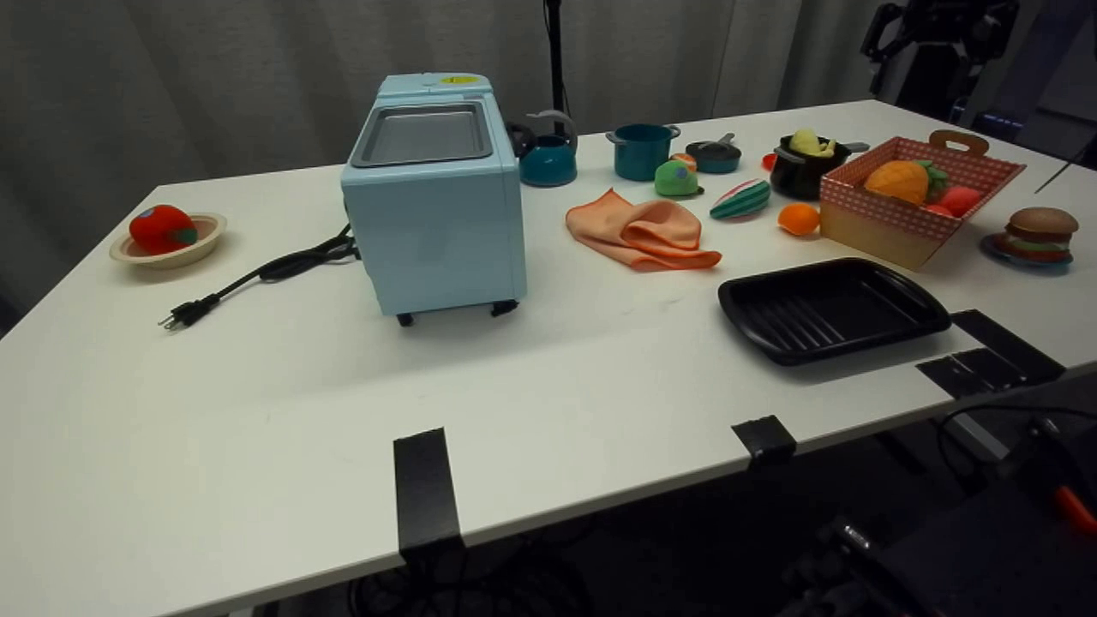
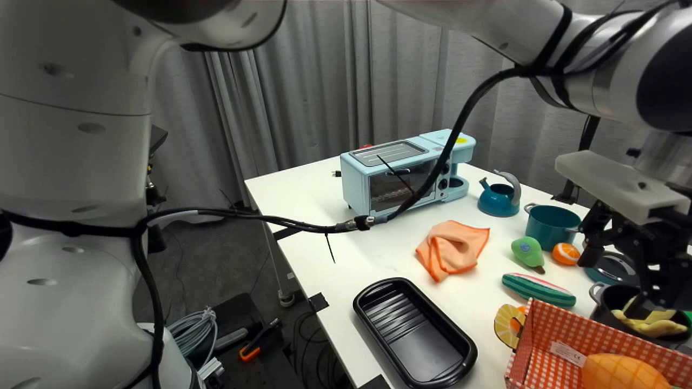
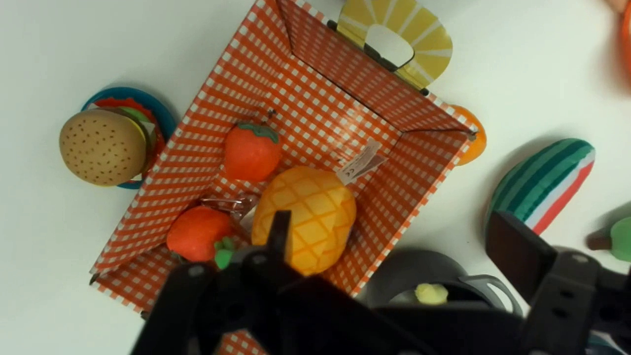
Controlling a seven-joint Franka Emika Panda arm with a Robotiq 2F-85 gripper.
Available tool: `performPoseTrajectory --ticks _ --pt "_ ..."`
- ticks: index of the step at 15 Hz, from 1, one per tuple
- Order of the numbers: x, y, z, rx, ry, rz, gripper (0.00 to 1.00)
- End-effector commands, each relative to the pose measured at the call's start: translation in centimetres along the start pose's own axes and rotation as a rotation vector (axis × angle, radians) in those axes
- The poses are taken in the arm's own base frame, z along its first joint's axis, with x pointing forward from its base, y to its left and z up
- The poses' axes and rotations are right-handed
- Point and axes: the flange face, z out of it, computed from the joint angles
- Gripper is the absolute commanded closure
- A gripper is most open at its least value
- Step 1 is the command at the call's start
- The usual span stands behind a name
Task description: Pick up the pineapple plush toy from the carton box and put it in the black tray
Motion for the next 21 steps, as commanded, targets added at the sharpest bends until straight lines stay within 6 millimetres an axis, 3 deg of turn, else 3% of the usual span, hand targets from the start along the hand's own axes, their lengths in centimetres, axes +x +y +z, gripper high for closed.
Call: performPoseTrajectory --ticks 1,8,14,16,21 --pt "3.7 0.2 3.5 0.011 -0.046 0.077 0.0" --pt "6.9 1.1 9.8 -0.046 -0.098 0.163 0.0" --pt "7.9 2.0 12.8 -0.09 -0.145 0.199 0.0" --pt "7.9 2.3 12.6 -0.078 -0.158 0.2 0.0" --pt "7.2 3.2 8.8 -0.028 -0.111 0.186 0.0"
